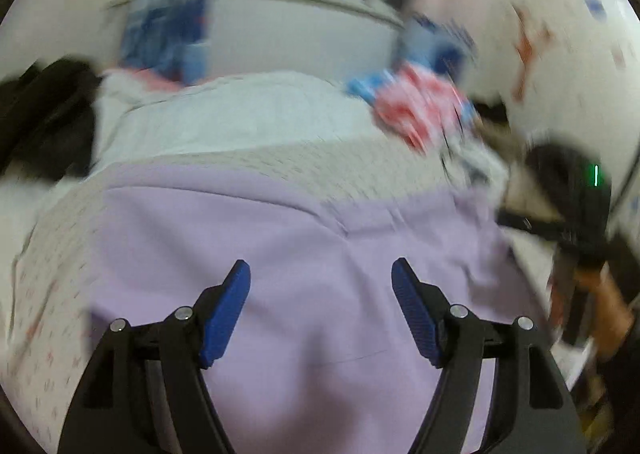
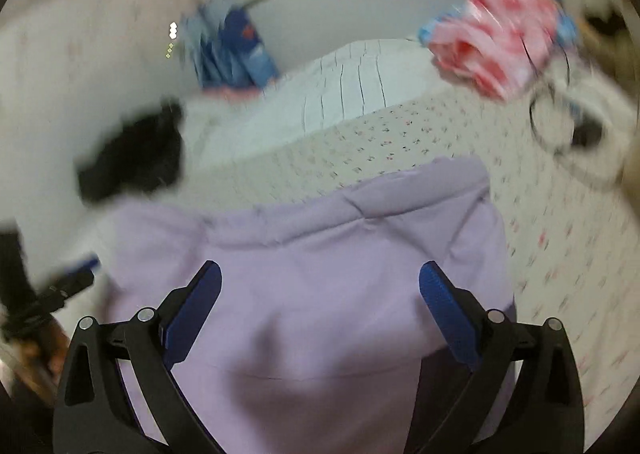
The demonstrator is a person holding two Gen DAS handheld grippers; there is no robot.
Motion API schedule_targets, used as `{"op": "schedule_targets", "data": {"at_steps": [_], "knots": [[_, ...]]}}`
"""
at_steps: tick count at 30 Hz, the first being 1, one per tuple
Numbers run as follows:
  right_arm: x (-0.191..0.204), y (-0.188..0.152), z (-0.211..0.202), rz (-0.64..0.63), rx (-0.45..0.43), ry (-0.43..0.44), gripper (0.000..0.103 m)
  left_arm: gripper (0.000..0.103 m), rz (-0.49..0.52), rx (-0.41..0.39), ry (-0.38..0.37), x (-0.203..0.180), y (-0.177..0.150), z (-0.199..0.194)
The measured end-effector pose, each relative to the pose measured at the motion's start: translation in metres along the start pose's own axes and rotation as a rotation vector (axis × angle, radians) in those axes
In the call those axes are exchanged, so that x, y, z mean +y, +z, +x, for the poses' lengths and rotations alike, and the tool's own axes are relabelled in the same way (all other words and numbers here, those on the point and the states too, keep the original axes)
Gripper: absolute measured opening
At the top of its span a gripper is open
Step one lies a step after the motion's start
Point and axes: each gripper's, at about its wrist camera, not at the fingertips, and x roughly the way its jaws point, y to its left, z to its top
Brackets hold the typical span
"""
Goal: Fold large clothes
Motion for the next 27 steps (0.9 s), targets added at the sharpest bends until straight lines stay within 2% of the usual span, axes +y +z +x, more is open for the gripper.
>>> {"op": "schedule_targets", "data": {"at_steps": [2,3,6,8,10,12,14,17,20,22,23,24,25,27], "knots": [[0.005,-0.001,0.025,-0.054,0.028,-0.088,0.096,0.07,0.033,0.048,0.007,-0.01,-0.002,0.035],[0.0,-0.001,0.038,-0.042,0.037,-0.115,0.095,0.07,0.03,0.069,0.04,-0.009,-0.001,0.059],[-0.025,-0.005,0.082,0.006,0.107,-0.199,0.095,0.07,-0.054,0.155,0.08,0.018,0.001,0.106],[-0.041,-0.012,0.109,0.037,0.176,-0.204,0.096,0.07,-0.149,0.21,0.04,0.041,-0.005,0.132],[-0.041,-0.007,0.123,0.043,0.243,-0.223,0.096,0.07,-0.176,0.244,0.042,0.041,-0.009,0.139],[-0.031,-0.003,0.116,0.012,0.233,-0.255,0.096,0.07,-0.152,0.25,0.068,0.034,-0.014,0.134],[-0.017,0.005,0.093,-0.001,0.117,-0.221,0.096,0.07,-0.126,0.206,0.085,0.029,-0.004,0.11],[0.002,0.022,0.078,-0.047,0.017,-0.227,0.096,0.073,-0.056,0.091,0.15,0.031,0.022,0.086],[0.003,0.036,0.104,-0.084,0.057,-0.282,0.096,0.074,-0.066,0.075,0.21,0.047,0.038,0.093],[-0.009,0.032,0.138,-0.109,0.123,-0.37,0.096,0.074,-0.09,0.111,0.243,0.063,0.035,0.109],[-0.023,0.027,0.154,-0.073,0.179,-0.379,0.096,0.074,-0.113,0.158,0.262,0.076,0.025,0.125],[-0.041,0.022,0.17,-0.02,0.223,-0.351,0.096,0.074,-0.153,0.206,0.232,0.088,0.015,0.139],[-0.058,0.018,0.181,0.064,0.262,-0.286,0.096,0.075,-0.208,0.233,0.191,0.098,0.008,0.149],[-0.06,0.02,0.189,0.061,0.288,-0.294,0.096,0.076,-0.219,0.235,0.194,0.1,0.007,0.153]]}}
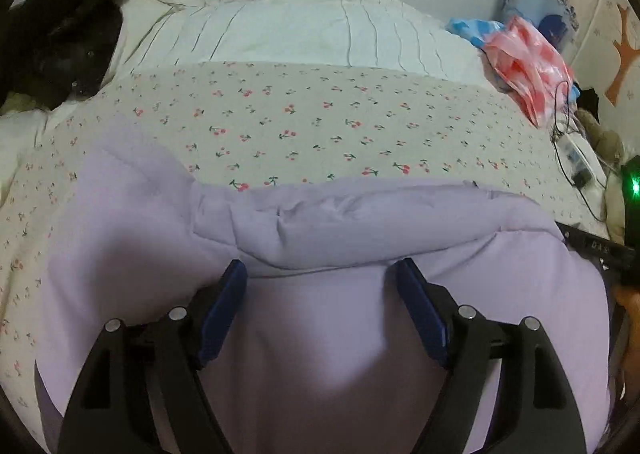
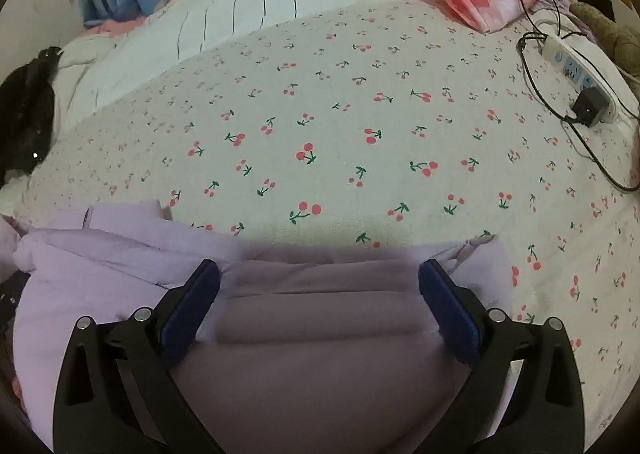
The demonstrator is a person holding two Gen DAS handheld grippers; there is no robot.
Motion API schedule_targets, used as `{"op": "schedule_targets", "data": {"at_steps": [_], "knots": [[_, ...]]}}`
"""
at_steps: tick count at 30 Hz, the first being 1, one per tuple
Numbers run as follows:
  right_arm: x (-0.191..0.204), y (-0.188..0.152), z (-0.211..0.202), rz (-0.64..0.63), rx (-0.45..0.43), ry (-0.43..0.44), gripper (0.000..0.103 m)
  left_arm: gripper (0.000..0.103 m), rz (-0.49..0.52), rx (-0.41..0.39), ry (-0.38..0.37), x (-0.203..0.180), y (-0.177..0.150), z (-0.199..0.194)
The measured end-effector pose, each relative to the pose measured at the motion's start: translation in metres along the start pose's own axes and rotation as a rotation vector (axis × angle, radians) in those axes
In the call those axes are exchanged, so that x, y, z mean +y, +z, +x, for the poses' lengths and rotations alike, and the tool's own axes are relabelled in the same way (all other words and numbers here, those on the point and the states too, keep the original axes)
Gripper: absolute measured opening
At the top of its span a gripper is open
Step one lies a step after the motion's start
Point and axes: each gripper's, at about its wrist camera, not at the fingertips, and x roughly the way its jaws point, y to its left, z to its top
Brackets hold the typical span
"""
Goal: Fold large clothes
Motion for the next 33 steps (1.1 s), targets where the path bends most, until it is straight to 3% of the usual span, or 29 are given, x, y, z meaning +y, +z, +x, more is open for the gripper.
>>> {"op": "schedule_targets", "data": {"at_steps": [3,7,9,11,16,20,22,23,24,26,27,29,33], "knots": [[0.005,0.007,-0.008,-0.043,0.025,-0.018,0.095,0.075,0.05,0.0,0.043,-0.01,0.001,-0.009],[-0.013,0.014,-0.044,-0.018,-0.132,-0.03,0.095,0.077,0.08,-0.095,0.078,0.0,0.003,-0.044],[-0.03,0.006,-0.017,0.006,-0.065,-0.048,0.096,0.078,0.012,-0.058,0.058,0.023,0.0,-0.029],[-0.045,-0.005,0.009,0.078,-0.009,0.031,0.096,0.078,-0.083,0.006,-0.039,0.041,-0.006,-0.006],[-0.038,0.001,0.001,0.042,0.002,-0.01,0.096,0.079,0.017,-0.039,0.08,0.02,-0.015,-0.009],[-0.037,0.0,-0.047,0.018,-0.156,0.011,0.096,0.079,0.018,-0.064,0.079,0.021,-0.017,-0.01],[-0.041,-0.015,-0.051,0.02,-0.217,-0.014,0.096,0.079,0.022,-0.08,0.083,0.02,-0.018,-0.011],[-0.048,-0.02,-0.036,0.041,-0.185,-0.019,0.096,0.079,0.023,-0.091,0.081,0.02,-0.019,-0.011],[-0.064,-0.027,-0.006,0.11,-0.083,0.061,0.096,0.079,0.024,-0.106,0.071,0.02,-0.02,-0.014],[-0.081,-0.028,0.003,0.203,-0.056,0.155,0.096,0.079,0.03,-0.12,0.081,0.018,-0.022,-0.017],[-0.082,-0.026,0.001,0.204,-0.053,0.156,0.096,0.079,0.036,-0.114,0.089,0.016,-0.022,-0.018],[-0.074,-0.021,-0.02,0.155,-0.065,0.114,0.095,0.079,0.064,-0.088,0.109,0.012,-0.024,-0.026],[-0.051,-0.042,-0.112,0.038,-0.231,0.155,0.095,0.079,0.126,-0.119,0.118,0.001,-0.045,-0.07]]}}
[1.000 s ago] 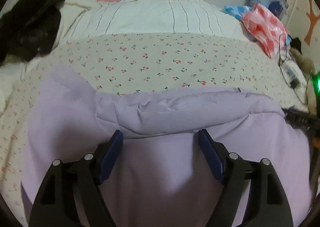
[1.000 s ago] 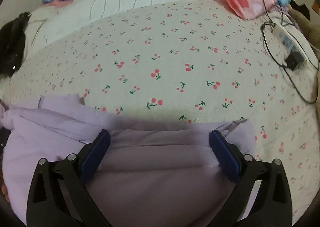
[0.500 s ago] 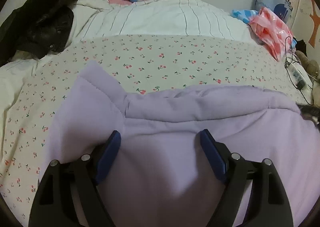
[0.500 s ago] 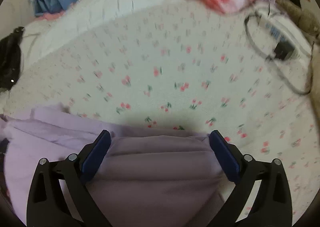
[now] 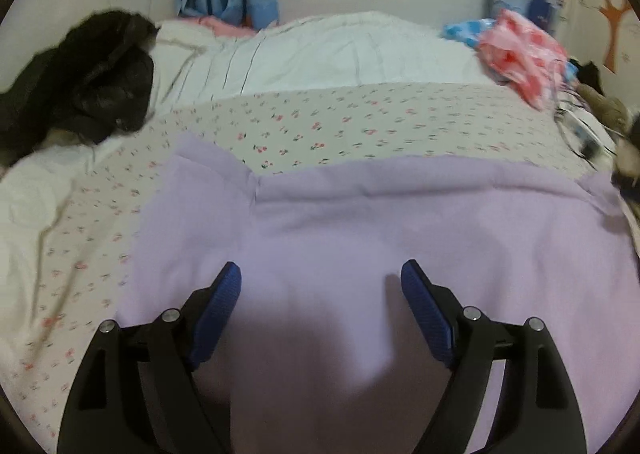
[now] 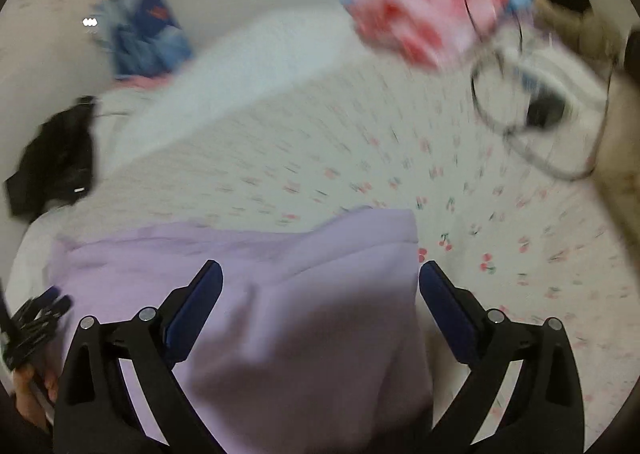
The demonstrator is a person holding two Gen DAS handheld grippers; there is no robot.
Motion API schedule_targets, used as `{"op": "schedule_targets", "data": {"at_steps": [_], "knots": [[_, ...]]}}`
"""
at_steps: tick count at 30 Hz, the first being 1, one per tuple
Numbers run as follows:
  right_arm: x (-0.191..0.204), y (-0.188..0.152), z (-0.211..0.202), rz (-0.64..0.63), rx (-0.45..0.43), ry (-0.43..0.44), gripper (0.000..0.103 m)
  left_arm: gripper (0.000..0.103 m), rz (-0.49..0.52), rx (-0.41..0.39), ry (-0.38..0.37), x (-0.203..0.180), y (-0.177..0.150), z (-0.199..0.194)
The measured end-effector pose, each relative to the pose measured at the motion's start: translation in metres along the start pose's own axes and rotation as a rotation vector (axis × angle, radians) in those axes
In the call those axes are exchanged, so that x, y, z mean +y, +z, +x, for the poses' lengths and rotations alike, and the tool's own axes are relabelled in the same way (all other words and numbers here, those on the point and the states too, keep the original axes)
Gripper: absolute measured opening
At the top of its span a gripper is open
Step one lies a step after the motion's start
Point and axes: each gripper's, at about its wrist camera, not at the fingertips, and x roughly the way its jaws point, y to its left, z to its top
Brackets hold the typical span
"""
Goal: Fold large clothes
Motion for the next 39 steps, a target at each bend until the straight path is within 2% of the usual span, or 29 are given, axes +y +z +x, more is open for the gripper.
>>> {"op": "schedule_targets", "data": {"at_steps": [4,7,8,9,12,15,18,19,20,22,24,28,30,33,37,39], "knots": [[0.019,-0.04,-0.044,-0.096,-0.033,-0.012,0.096,0.088,0.067,-0.063,0.033,-0.008,-0.027,-0.039],[0.018,-0.087,-0.013,-0.132,0.062,-0.09,0.096,0.088,0.084,-0.048,0.044,-0.008,-0.042,-0.034],[0.01,-0.103,0.004,-0.122,0.068,-0.075,0.097,0.088,0.073,-0.036,0.039,-0.007,-0.045,-0.029],[0.005,-0.112,0.007,-0.091,0.037,-0.053,0.097,0.089,0.05,-0.042,0.021,-0.004,-0.049,-0.025],[0.006,-0.112,0.005,-0.095,0.025,-0.08,0.097,0.089,0.061,-0.076,0.048,-0.007,-0.054,-0.025],[0.0,-0.104,-0.008,-0.075,0.045,-0.064,0.097,0.089,0.081,-0.089,0.062,-0.01,-0.058,-0.028],[-0.002,-0.105,-0.037,-0.062,-0.037,-0.034,0.097,0.089,0.089,-0.104,0.051,-0.01,-0.06,-0.031],[-0.002,-0.109,-0.039,-0.063,-0.039,-0.04,0.097,0.089,0.085,-0.107,0.047,-0.009,-0.061,-0.03],[-0.005,-0.114,-0.033,-0.066,-0.027,-0.051,0.097,0.09,0.083,-0.109,0.046,-0.009,-0.062,-0.029],[-0.019,-0.129,-0.015,-0.023,-0.042,-0.008,0.097,0.09,0.082,-0.126,0.05,-0.011,-0.064,-0.03],[-0.025,-0.13,-0.012,0.007,-0.037,0.023,0.097,0.091,0.095,-0.134,0.073,-0.015,-0.066,-0.031],[-0.024,-0.13,-0.02,0.001,-0.02,0.013,0.097,0.091,0.102,-0.118,0.088,-0.017,-0.069,-0.033],[-0.026,-0.132,-0.034,0.022,0.004,0.024,0.097,0.091,0.104,-0.084,0.06,-0.014,-0.072,-0.046],[-0.041,-0.149,-0.078,0.104,-0.02,0.113,0.097,0.091,0.023,-0.099,-0.043,0.008,-0.083,-0.086],[-0.075,-0.178,-0.118,0.241,0.017,0.199,0.097,0.091,-0.102,-0.121,-0.039,0.054,-0.107,-0.142],[-0.096,-0.195,-0.126,0.353,0.07,0.27,0.097,0.091,-0.224,-0.116,-0.064,0.084,-0.122,-0.161]]}}
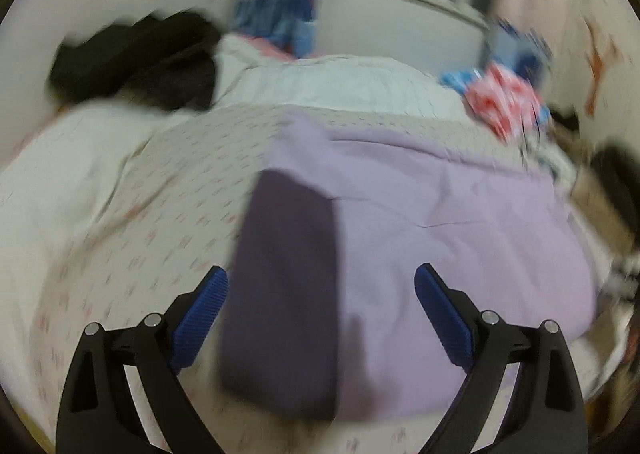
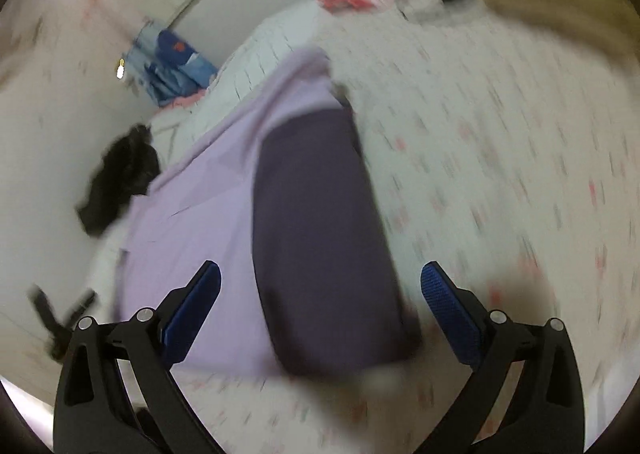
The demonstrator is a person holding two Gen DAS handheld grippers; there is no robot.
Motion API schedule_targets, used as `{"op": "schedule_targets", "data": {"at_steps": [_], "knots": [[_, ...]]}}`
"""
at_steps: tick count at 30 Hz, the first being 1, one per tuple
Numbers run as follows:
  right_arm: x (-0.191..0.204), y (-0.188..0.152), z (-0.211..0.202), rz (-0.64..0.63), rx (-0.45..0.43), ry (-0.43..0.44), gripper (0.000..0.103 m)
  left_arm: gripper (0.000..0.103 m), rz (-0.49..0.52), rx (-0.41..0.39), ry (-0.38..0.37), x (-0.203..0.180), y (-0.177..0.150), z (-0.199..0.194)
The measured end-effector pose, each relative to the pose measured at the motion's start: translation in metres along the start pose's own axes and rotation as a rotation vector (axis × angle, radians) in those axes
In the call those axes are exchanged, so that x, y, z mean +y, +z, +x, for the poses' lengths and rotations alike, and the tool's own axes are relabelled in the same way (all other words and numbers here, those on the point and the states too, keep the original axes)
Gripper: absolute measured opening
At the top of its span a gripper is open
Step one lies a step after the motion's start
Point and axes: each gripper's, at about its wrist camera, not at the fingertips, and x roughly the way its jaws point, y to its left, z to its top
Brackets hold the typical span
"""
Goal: Fold large clothes
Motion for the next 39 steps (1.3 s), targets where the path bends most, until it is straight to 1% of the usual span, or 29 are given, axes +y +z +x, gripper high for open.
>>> {"op": "schedule_targets", "data": {"at_steps": [1,2,3,4,5,6,8,10,12,15,17,18,19,20,21,22,23,25,26,27,28,30,31,32,33,34,35,36,39], "knots": [[-0.015,-0.008,-0.005,0.078,0.034,0.048,0.097,0.092,-0.08,0.009,-0.01,0.018,-0.004,-0.008],[-0.024,-0.013,-0.008,0.125,0.055,0.085,0.097,0.092,-0.144,0.023,-0.022,0.033,-0.008,-0.011],[-0.034,-0.019,-0.01,0.179,0.079,0.135,0.097,0.092,-0.23,0.046,-0.04,0.05,-0.015,-0.013],[-0.04,-0.02,-0.011,0.206,0.091,0.16,0.097,0.092,-0.318,0.077,-0.071,0.066,-0.024,-0.013],[-0.045,-0.023,-0.011,0.239,0.1,0.194,0.097,0.092,-0.373,0.1,-0.086,0.074,-0.031,-0.012],[-0.048,-0.027,-0.01,0.265,0.107,0.223,0.097,0.092,-0.4,0.112,-0.093,0.077,-0.037,-0.011],[-0.053,-0.028,-0.006,0.295,0.123,0.255,0.097,0.092,-0.434,0.132,-0.149,0.076,-0.047,-0.008],[-0.053,-0.027,-0.001,0.298,0.131,0.256,0.097,0.092,-0.474,0.157,-0.202,0.072,-0.052,-0.002],[-0.05,-0.022,0.005,0.286,0.13,0.237,0.097,0.092,-0.53,0.205,-0.261,0.067,-0.057,0.013],[-0.037,-0.015,0.014,0.249,0.135,0.169,0.097,0.092,-0.551,0.245,-0.281,0.057,-0.065,0.028],[-0.023,-0.014,0.019,0.211,0.15,0.163,0.097,0.092,-0.559,0.276,-0.292,0.051,-0.066,0.038],[-0.021,-0.013,0.015,0.207,0.139,0.17,0.097,0.092,-0.555,0.292,-0.283,0.047,-0.066,0.043],[-0.02,-0.01,0.01,0.216,0.119,0.212,0.097,0.092,-0.549,0.288,-0.28,0.044,-0.065,0.044],[-0.023,-0.01,0.006,0.227,0.104,0.247,0.097,0.092,-0.548,0.27,-0.295,0.042,-0.064,0.041],[-0.025,-0.009,0.006,0.228,0.107,0.247,0.097,0.092,-0.557,0.248,-0.315,0.043,-0.061,0.037],[-0.03,-0.011,0.012,0.205,0.142,0.174,0.097,0.092,-0.568,0.225,-0.337,0.044,-0.06,0.034],[-0.034,-0.013,0.019,0.191,0.169,0.13,0.097,0.093,-0.563,0.234,-0.336,0.046,-0.06,0.035],[-0.036,-0.015,0.027,0.18,0.181,0.13,0.097,0.093,-0.538,0.311,-0.28,0.046,-0.066,0.051],[-0.033,-0.013,0.027,0.189,0.178,0.162,0.097,0.093,-0.549,0.384,-0.263,0.046,-0.073,0.065],[-0.03,-0.011,0.028,0.197,0.176,0.221,0.097,0.093,-0.57,0.404,-0.279,0.048,-0.077,0.07],[-0.026,-0.008,0.024,0.207,0.142,0.267,0.097,0.093,-0.59,0.391,-0.296,0.048,-0.079,0.071],[-0.024,-0.007,0.028,0.212,0.143,0.255,0.097,0.093,-0.587,0.347,-0.347,0.041,-0.075,0.067],[-0.028,-0.007,0.035,0.216,0.162,0.227,0.097,0.095,-0.558,0.344,-0.329,0.036,-0.073,0.07],[-0.03,-0.009,0.042,0.217,0.174,0.207,0.097,0.095,-0.535,0.367,-0.299,0.033,-0.074,0.077],[-0.031,-0.01,0.046,0.213,0.18,0.192,0.097,0.095,-0.54,0.381,-0.291,0.033,-0.074,0.083],[-0.026,-0.009,0.046,0.201,0.174,0.186,0.097,0.096,-0.563,0.375,-0.297,0.034,-0.075,0.087],[-0.023,-0.009,0.045,0.198,0.168,0.202,0.097,0.096,-0.579,0.37,-0.298,0.035,-0.073,0.089],[-0.022,-0.008,0.047,0.198,0.162,0.2,0.097,0.096,-0.585,0.369,-0.297,0.035,-0.071,0.091],[-0.026,-0.004,0.052,0.204,0.151,0.169,0.097,0.096,-0.576,0.367,-0.29,0.031,-0.067,0.096]]}}
